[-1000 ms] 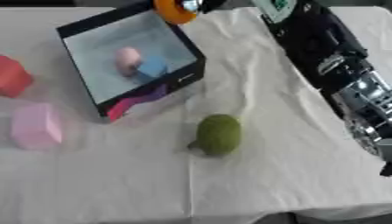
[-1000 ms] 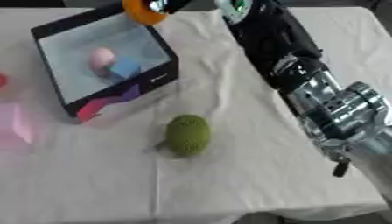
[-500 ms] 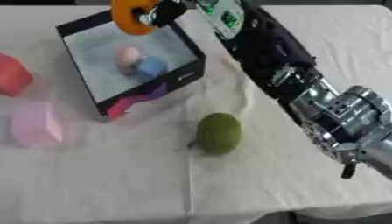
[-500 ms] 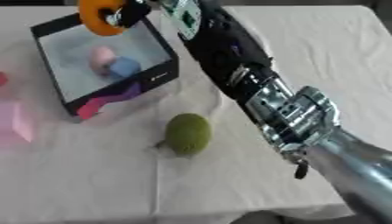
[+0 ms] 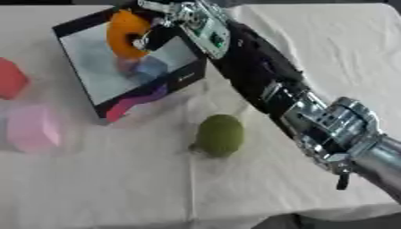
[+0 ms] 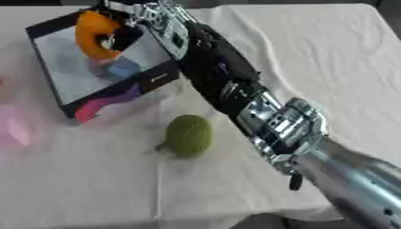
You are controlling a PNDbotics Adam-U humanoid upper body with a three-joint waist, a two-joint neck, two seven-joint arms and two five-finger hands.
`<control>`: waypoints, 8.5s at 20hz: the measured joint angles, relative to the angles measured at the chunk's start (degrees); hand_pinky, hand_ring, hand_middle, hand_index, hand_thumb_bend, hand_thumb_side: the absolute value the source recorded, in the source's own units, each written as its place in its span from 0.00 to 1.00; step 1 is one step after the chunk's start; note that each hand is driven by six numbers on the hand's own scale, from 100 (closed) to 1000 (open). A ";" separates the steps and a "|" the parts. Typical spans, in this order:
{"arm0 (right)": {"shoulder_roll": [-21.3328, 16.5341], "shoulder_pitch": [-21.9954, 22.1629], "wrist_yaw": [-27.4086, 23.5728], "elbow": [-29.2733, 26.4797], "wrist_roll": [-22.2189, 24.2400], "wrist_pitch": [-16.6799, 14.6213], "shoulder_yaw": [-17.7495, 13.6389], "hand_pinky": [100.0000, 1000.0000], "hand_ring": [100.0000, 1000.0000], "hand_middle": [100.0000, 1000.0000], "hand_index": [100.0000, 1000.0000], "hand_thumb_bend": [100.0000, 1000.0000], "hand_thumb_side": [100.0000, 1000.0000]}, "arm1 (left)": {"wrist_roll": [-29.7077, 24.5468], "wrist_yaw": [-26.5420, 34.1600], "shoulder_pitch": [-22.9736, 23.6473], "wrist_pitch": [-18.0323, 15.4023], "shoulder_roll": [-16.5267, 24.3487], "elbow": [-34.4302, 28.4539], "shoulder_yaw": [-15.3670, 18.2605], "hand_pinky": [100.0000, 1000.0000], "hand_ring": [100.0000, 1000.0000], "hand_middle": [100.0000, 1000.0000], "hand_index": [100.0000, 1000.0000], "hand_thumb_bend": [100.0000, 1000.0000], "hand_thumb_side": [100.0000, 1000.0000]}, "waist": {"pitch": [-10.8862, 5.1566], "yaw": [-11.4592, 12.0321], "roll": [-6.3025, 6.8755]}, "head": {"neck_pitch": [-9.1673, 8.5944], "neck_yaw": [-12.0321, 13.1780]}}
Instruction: Pick up objects on the table and place them in the box.
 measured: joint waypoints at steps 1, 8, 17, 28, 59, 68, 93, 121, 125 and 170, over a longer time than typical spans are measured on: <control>0.11 0.10 0.59 0.17 -0.06 -0.30 0.00 0.80 0.73 0.60 0.80 0.02 0.25 | -0.07 0.00 0.00 0.05 0.00 0.00 -0.01 0.92 0.87 0.76 0.75 0.00 0.66 | 0.00 0.04 0.00 | 0.00 -0.12; 0.11 0.11 4.02 0.12 2.23 -3.92 -0.25 0.92 0.83 0.75 0.95 0.37 0.37 | -0.18 0.00 -0.01 0.16 0.00 0.00 -0.03 0.92 0.87 0.76 0.75 0.00 0.66 | 0.00 0.07 -0.01 | 0.00 -0.35; 0.01 -0.13 7.48 0.10 1.86 -4.83 -1.10 0.97 0.85 0.80 1.00 0.26 0.41 | -0.33 0.00 0.07 0.33 0.00 0.02 -0.28 0.93 0.87 0.76 0.75 0.00 0.66 | 0.00 -0.08 -0.01 | 0.04 -0.32; -2.17 -0.87 -0.31 -4.61 3.08 -1.81 -1.44 0.95 0.82 0.78 1.00 0.20 0.24 | -0.16 -0.02 0.67 0.28 0.00 0.05 -0.26 0.93 0.87 0.75 0.75 0.00 0.66 | 0.00 -1.20 0.00 | 0.05 0.20; -25.59 20.65 -18.55 -49.83 17.46 6.29 11.15 0.91 0.84 0.79 0.96 0.27 0.36 | 0.33 -3.27 4.48 0.69 1.48 0.74 0.37 0.93 0.88 0.76 0.75 0.00 0.68 | -1.87 -7.31 -1.19 | 0.07 7.45; -28.39 25.61 -18.31 -51.77 23.84 3.00 13.46 0.91 0.85 0.81 0.97 0.31 0.36 | 0.10 -3.56 4.47 0.89 1.49 0.76 0.31 0.93 0.88 0.76 0.75 0.00 0.68 | -1.87 -7.29 -1.47 | 0.07 7.57; -24.53 28.82 -9.61 -41.46 25.81 -2.30 15.57 0.90 0.84 0.79 0.97 0.35 0.31 | -0.50 -3.65 4.12 0.96 1.48 1.08 -0.01 0.93 0.88 0.76 0.75 0.00 0.69 | -1.80 -6.14 -1.47 | 0.07 7.12; -29.04 25.54 -24.31 -56.60 14.92 9.55 13.36 0.72 0.52 0.42 0.63 0.00 0.22 | -1.08 -4.29 4.54 1.08 1.42 1.43 0.02 0.93 0.88 0.74 0.75 0.00 0.69 | -1.79 -6.54 -1.47 | 0.07 6.92; -29.06 22.55 -25.79 -56.42 13.03 11.30 12.58 0.71 0.51 0.41 0.62 0.00 0.21 | -1.16 -4.31 4.57 1.16 1.42 1.45 0.02 0.93 0.88 0.74 0.75 0.00 0.68 | -1.80 -6.55 -1.47 | 0.07 6.88; -0.96 -1.41 9.68 0.18 -5.33 -2.39 0.32 0.95 0.84 0.70 0.99 0.24 0.31 | -4.42 1.03 -2.86 1.43 0.40 1.45 -2.40 0.93 0.89 0.75 0.75 0.00 0.67 | -1.52 1.31 -0.09 | -0.47 -2.28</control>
